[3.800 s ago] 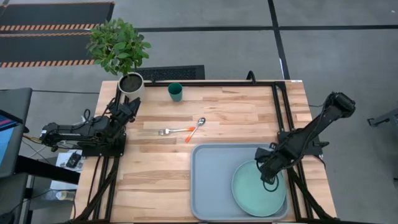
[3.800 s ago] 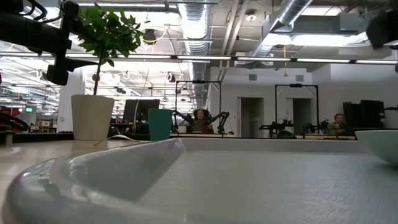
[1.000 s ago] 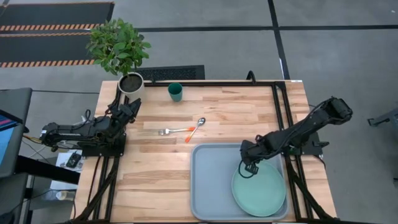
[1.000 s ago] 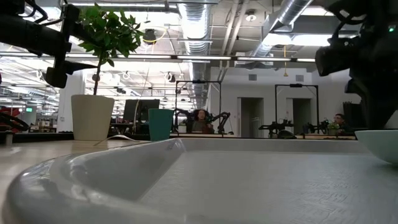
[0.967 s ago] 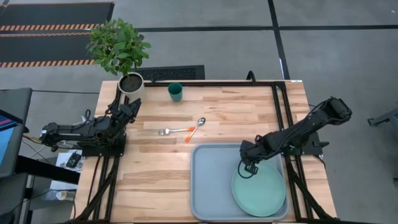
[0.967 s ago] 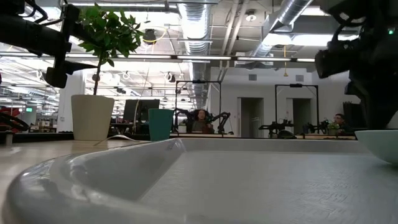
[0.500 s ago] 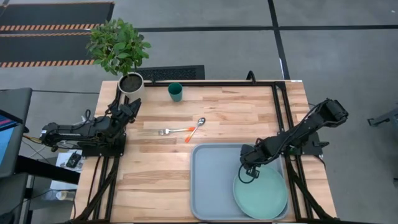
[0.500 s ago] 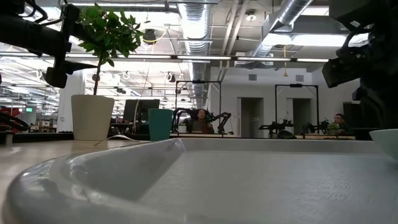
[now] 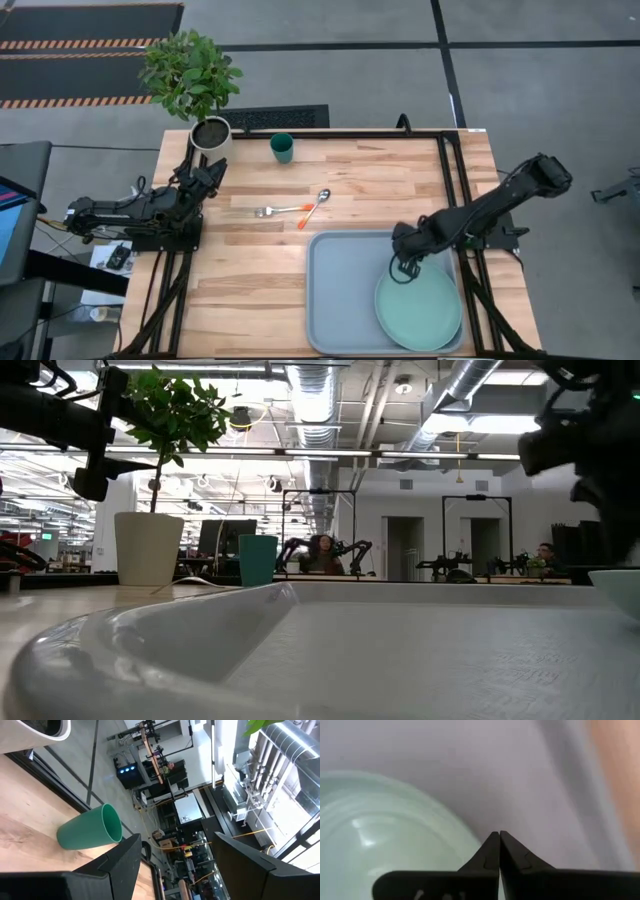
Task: Pick and place plate/cup/fork/spoon on tray
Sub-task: Put the light blue plate on the blue serving tray, then put the green cup on the top right of the light blue plate on the blue tray
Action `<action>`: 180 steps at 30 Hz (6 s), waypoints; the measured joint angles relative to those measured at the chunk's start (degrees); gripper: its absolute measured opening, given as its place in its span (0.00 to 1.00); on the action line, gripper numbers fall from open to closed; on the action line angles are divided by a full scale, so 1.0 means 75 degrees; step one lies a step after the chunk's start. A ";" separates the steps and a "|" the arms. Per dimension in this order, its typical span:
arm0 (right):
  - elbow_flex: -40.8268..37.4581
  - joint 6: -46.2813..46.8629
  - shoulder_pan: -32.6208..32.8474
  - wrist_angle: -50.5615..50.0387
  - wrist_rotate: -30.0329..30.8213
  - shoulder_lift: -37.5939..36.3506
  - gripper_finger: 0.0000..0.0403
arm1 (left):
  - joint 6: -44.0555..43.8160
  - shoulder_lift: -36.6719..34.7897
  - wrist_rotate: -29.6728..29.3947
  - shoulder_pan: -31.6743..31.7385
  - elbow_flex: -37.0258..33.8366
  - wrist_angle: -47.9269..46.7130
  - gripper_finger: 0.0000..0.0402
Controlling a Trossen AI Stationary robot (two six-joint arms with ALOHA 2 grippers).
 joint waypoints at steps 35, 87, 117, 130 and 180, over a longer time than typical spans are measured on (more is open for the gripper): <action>0.5586 -0.2694 -0.5770 0.4330 0.0583 0.4445 0.57 | -0.0055 0.0000 0.0242 0.0000 0.0000 -0.0168 0.58; 1.0646 -0.2566 -0.6119 0.2197 0.0574 0.8414 0.44 | -0.0230 0.0000 0.0597 0.0006 0.0000 -0.0198 0.58; 1.0508 -0.1871 -0.6198 0.1618 -0.0675 0.8373 0.01 | -0.0230 0.0000 0.0603 0.0006 0.0000 -0.0239 0.58; 1.2120 -0.3196 -0.6096 -0.1063 -0.1785 0.8342 0.00 | -0.0128 -0.0001 0.0624 0.0006 0.0000 -0.0227 0.58; 0.1412 0.9356 0.1895 -0.5177 0.0733 -0.2513 0.00 | -0.0931 0.0000 0.0341 0.0009 0.0006 -0.1397 0.58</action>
